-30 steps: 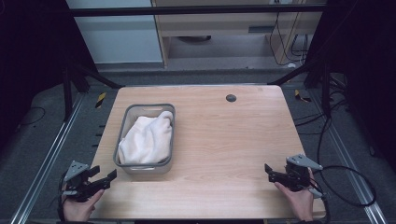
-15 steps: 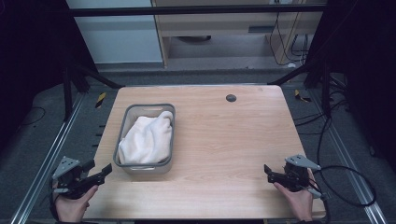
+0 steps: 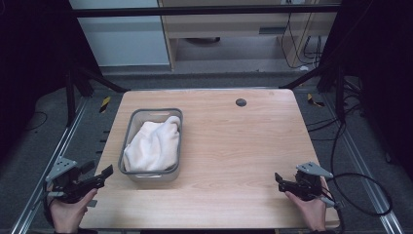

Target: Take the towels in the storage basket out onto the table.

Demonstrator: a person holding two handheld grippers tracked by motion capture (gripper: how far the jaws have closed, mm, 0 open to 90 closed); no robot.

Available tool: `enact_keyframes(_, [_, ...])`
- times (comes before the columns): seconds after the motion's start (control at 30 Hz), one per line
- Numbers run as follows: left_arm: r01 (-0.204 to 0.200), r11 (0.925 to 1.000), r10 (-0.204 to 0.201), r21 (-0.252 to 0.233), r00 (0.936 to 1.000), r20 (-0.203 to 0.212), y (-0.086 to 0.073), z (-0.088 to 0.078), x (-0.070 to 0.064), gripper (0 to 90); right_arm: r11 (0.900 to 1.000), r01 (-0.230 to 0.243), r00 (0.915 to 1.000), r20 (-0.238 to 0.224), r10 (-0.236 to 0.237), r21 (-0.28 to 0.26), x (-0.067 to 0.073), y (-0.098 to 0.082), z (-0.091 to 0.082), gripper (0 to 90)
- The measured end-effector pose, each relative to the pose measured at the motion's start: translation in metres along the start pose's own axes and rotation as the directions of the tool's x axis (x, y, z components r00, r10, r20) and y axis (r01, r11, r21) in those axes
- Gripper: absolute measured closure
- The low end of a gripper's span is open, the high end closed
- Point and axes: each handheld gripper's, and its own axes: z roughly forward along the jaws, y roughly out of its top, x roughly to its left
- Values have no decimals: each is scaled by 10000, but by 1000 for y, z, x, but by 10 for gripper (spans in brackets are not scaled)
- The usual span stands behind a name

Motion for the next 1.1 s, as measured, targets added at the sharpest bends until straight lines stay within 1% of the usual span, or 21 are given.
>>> enact_keyframes(0.23, [-211, 9998, 212, -38, 9997, 99, 14, 3, -6, 260, 10000, -8, 10000, 16, 8, 12, 1, -1, -1, 96])
enact_keyframes(0.3, [-188, 9998, 189, -47, 9997, 158, 16, 5, -7, 260, 10000, -6, 10000, 13, 6, 30, 2, -1, -1, 96])
enact_keyframes(0.33, [-183, 9998, 183, -12, 9997, 161, 17, 6, -7, 259, 10000, 55, 10000, 55, -55, 27, 1, -1, 0, 96])
enact_keyframes(0.47, [-270, 9996, 267, 118, 9993, 254, 21, 12, -10, 258, 10000, -68, 10000, 33, 67, 25, 1, 0, 0, 94])
enact_keyframes(0.5, [-304, 9994, 299, 155, 9991, 300, 23, 13, -11, 258, 10000, -7, 10000, 57, 7, -3, 1, 0, 0, 94])
enact_keyframes(0.6, [-372, 9991, 365, 182, 9985, 404, 27, 15, -14, 255, 10000, -35, 10000, 38, 35, -15, 0, 0, -1, 91])
enact_keyframes(0.87, [-612, 9980, 598, 180, 9958, 694, 40, 22, -24, 248, 10000, 34, 9999, 129, -34, 14, 1, -1, -2, 86])
enact_keyframes(1.1, [-959, 9949, 930, 297, 9917, 886, 53, 31, -37, 242, 10000, 20, 9999, 117, -20, 22, 1, -1, -2, 82])
